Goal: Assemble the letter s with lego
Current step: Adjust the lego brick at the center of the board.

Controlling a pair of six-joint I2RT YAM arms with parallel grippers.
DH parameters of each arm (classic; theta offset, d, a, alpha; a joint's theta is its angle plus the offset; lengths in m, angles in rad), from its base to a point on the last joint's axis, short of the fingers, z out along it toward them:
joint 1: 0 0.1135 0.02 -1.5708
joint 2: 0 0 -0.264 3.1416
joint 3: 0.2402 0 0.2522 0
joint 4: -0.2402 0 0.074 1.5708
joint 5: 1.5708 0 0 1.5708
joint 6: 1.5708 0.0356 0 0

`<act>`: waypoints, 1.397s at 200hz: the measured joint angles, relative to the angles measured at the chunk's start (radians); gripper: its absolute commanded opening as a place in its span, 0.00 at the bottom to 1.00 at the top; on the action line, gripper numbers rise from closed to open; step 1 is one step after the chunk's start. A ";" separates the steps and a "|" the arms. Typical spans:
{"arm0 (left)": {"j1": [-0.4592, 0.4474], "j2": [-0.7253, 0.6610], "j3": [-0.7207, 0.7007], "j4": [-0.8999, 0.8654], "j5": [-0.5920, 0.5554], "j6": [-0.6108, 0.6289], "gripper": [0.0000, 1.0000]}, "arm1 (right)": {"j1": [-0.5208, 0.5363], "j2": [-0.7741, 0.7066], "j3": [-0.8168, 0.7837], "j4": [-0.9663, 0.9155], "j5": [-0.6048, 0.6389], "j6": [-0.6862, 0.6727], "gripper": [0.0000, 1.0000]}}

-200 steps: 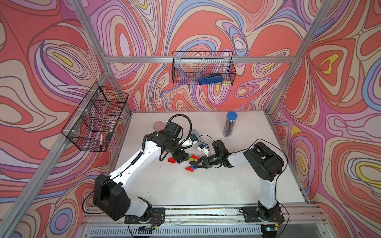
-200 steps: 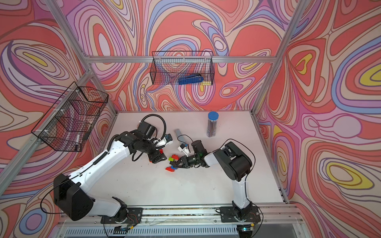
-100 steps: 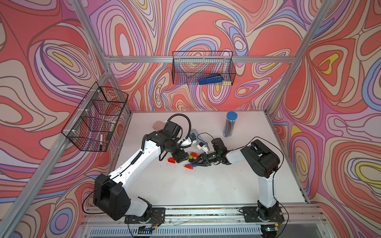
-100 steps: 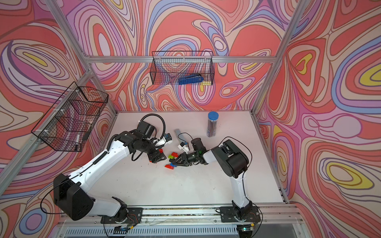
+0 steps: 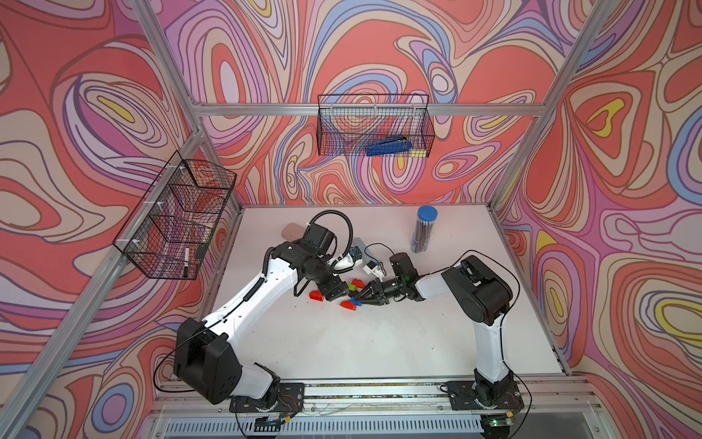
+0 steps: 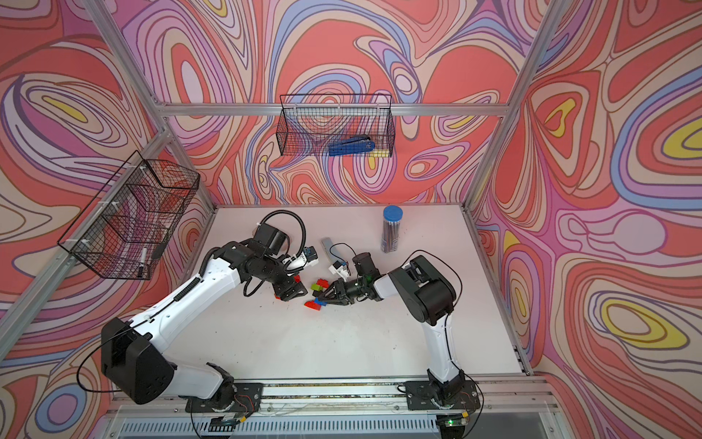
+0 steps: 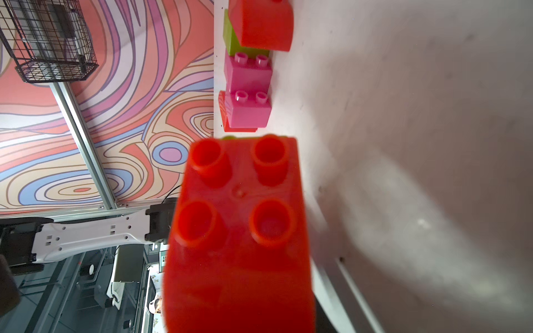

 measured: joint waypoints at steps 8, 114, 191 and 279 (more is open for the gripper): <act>0.000 0.002 0.000 0.000 0.000 0.000 0.78 | -0.001 0.000 0.003 -0.003 0.000 0.004 0.34; 0.005 0.011 0.000 0.000 0.007 0.000 0.78 | -0.006 0.002 -0.003 0.002 0.071 0.072 0.45; 0.005 0.011 0.000 0.000 0.003 -0.008 0.80 | -0.009 -0.123 -0.046 -0.125 0.212 0.030 0.66; 0.089 -0.036 -0.052 0.063 -0.035 -0.143 0.87 | -0.024 -0.355 -0.062 -0.459 0.434 -0.146 0.98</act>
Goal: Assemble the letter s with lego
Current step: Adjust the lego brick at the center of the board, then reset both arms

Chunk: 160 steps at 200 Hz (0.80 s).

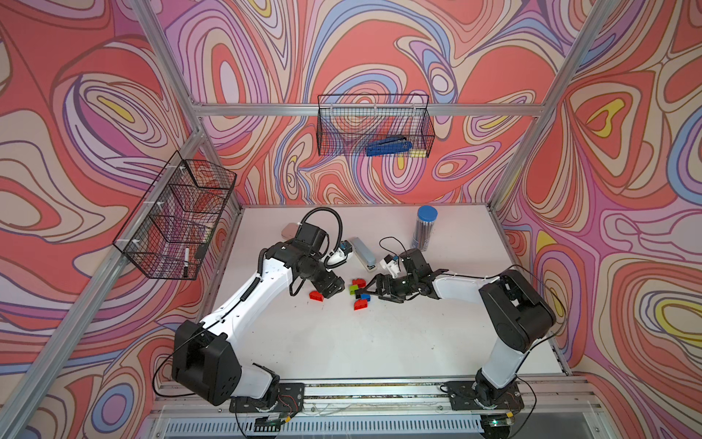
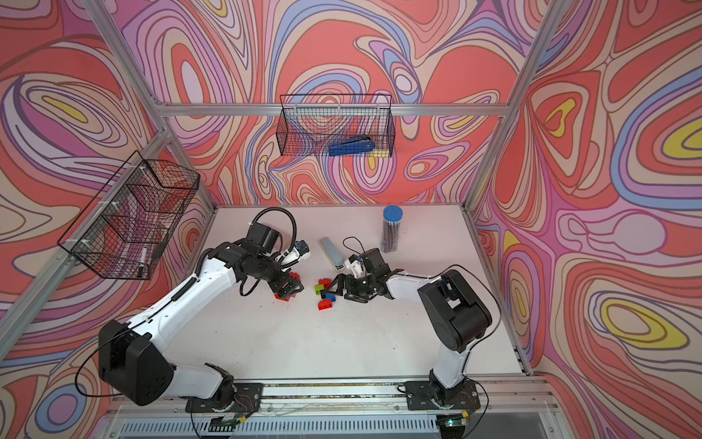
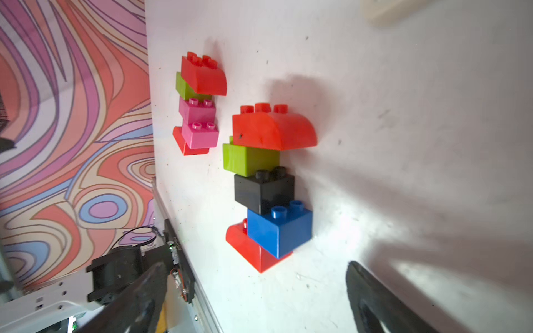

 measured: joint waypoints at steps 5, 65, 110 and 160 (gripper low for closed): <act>0.012 -0.011 -0.011 0.016 -0.012 -0.024 0.88 | -0.006 -0.021 0.000 -0.025 0.022 -0.020 0.98; 0.156 -0.151 -0.253 0.261 -0.280 -0.388 0.94 | -0.196 -0.307 -0.014 -0.168 0.348 -0.270 0.98; 0.214 -0.147 -0.458 0.536 -0.465 -0.546 1.00 | -0.281 -0.437 -0.130 -0.021 0.600 -0.450 0.98; 0.264 -0.132 -0.592 0.822 -0.581 -0.547 1.00 | -0.369 -0.431 -0.306 0.198 0.686 -0.599 0.98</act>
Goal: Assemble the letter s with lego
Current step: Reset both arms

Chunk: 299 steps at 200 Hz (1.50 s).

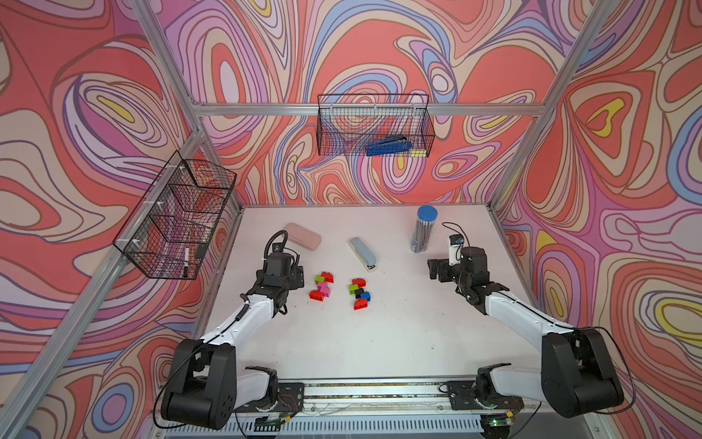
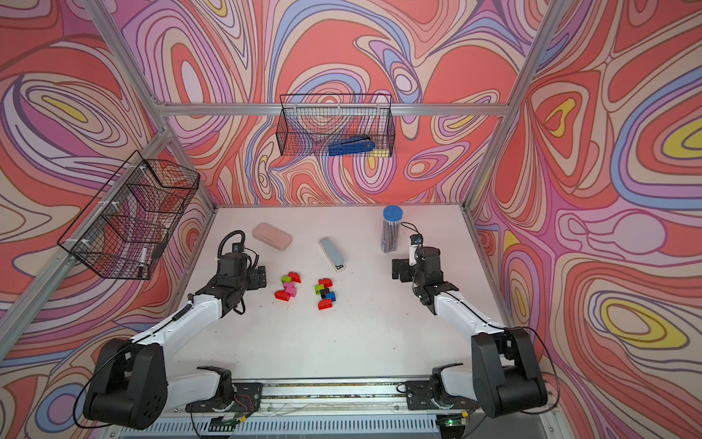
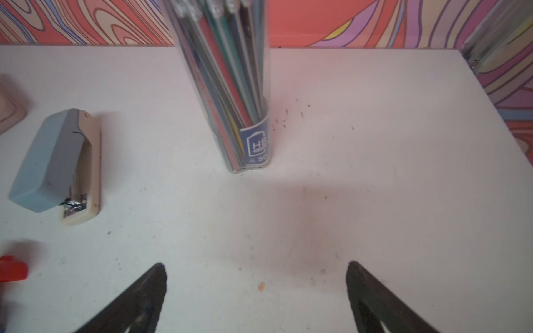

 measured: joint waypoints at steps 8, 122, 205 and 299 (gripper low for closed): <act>0.008 -0.002 -0.018 0.045 -0.007 0.015 1.00 | -0.013 0.000 -0.028 0.045 0.000 -0.013 0.98; 0.077 0.032 -0.129 0.350 0.125 0.167 1.00 | -0.121 0.232 -0.181 0.701 -0.088 -0.052 0.98; 0.077 0.017 -0.139 0.376 0.172 0.168 1.00 | -0.122 0.276 -0.181 0.774 -0.096 -0.051 0.98; 0.077 0.025 -0.139 0.380 0.197 0.168 1.00 | -0.122 0.327 -0.164 0.784 -0.082 -0.051 0.98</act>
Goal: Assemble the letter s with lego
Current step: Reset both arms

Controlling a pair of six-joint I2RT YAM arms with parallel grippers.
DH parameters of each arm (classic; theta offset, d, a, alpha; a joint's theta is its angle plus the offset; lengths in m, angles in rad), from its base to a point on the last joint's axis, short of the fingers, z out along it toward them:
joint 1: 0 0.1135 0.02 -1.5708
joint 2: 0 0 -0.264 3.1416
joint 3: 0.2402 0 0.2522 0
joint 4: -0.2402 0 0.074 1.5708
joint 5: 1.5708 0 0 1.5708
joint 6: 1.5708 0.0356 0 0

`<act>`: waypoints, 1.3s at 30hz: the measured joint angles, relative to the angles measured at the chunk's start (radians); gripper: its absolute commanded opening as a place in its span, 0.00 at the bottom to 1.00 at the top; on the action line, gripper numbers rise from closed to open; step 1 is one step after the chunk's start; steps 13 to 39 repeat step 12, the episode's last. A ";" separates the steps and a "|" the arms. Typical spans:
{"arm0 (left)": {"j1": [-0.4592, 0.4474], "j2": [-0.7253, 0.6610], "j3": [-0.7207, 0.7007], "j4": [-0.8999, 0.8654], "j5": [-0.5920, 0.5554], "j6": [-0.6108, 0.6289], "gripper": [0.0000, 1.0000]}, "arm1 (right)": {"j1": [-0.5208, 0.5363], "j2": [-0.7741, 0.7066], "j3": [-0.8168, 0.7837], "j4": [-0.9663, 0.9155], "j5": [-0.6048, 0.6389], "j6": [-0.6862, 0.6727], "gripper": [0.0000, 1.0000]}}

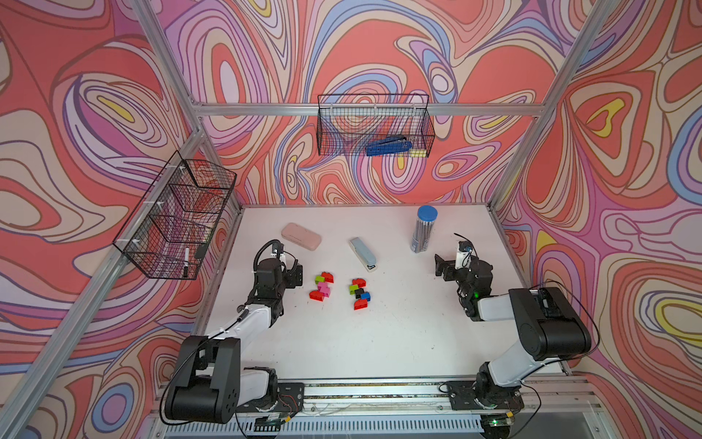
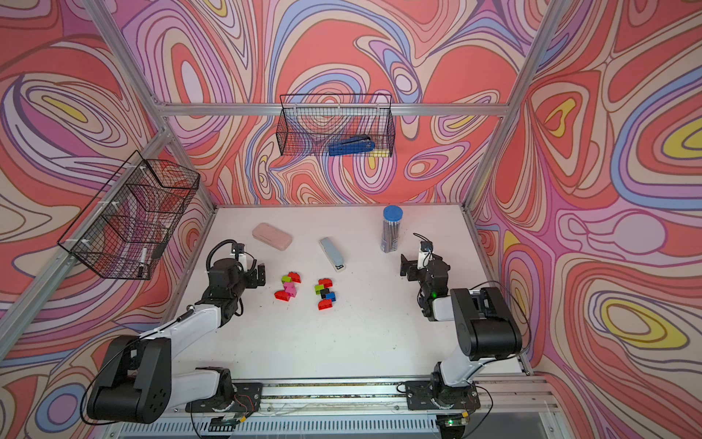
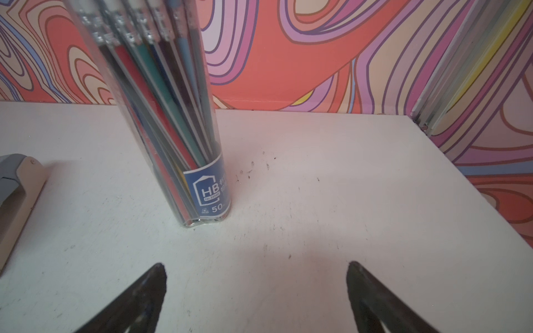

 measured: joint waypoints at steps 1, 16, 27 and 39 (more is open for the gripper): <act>0.000 0.004 0.000 0.000 0.002 0.000 1.00 | 0.000 0.000 0.000 0.000 0.000 0.000 0.98; 0.006 0.052 0.000 0.007 0.035 0.000 1.00 | 0.000 0.000 0.000 0.003 0.002 0.000 0.98; 0.006 0.052 0.000 0.007 0.035 0.000 1.00 | 0.000 0.000 0.000 0.003 0.002 0.000 0.98; 0.006 0.052 0.000 0.007 0.035 0.000 1.00 | 0.000 0.000 0.000 0.003 0.002 0.000 0.98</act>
